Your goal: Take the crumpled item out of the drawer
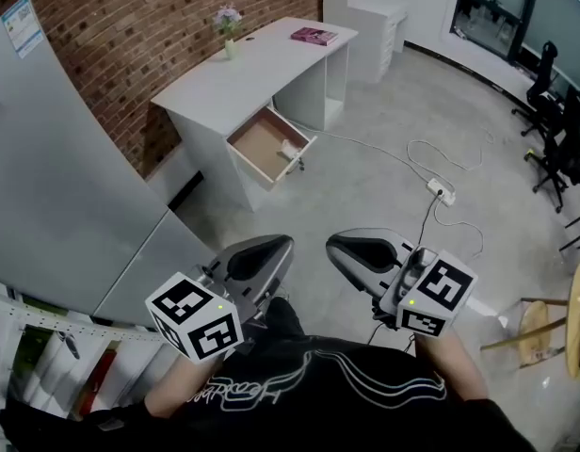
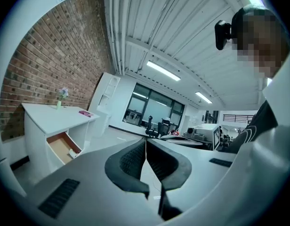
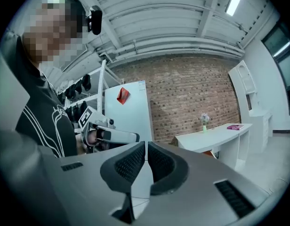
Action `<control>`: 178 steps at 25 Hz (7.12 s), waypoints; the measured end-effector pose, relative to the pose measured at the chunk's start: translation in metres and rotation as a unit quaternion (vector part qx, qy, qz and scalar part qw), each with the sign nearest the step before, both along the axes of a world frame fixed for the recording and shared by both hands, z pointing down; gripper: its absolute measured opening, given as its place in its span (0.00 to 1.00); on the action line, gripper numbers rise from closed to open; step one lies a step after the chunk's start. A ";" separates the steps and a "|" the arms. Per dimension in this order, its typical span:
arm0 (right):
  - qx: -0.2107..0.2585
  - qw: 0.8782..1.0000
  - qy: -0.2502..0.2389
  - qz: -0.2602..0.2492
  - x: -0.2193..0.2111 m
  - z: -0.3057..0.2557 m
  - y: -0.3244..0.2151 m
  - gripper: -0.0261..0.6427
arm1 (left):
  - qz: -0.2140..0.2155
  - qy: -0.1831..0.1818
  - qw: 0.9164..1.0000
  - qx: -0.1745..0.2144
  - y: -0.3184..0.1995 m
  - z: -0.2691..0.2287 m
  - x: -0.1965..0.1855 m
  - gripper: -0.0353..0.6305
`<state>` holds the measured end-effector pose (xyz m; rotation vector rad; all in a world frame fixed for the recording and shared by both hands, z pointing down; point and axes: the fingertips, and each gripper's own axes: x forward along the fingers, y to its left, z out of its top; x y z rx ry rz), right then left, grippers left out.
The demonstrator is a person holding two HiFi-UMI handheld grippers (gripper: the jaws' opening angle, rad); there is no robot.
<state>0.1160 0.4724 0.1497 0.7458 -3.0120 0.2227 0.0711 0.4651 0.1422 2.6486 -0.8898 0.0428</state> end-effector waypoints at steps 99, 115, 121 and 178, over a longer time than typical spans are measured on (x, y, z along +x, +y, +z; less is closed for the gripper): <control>-0.377 0.738 0.558 -0.051 -0.128 0.655 -0.854 0.39 | -0.084 -0.082 0.940 -0.321 -0.726 0.440 -0.149 0.09; -0.357 0.726 0.584 -0.070 -0.129 0.669 -0.858 0.15 | -0.091 -0.080 0.936 -0.330 -0.723 0.447 -0.149 0.09; -0.366 0.730 0.573 -0.068 -0.127 0.660 -0.854 0.14 | -0.089 -0.079 0.937 -0.329 -0.721 0.443 -0.150 0.09; -0.095 0.989 0.102 0.059 -0.093 0.062 -0.564 0.14 | 0.018 -0.044 0.994 -0.094 -0.545 0.063 -0.118 0.09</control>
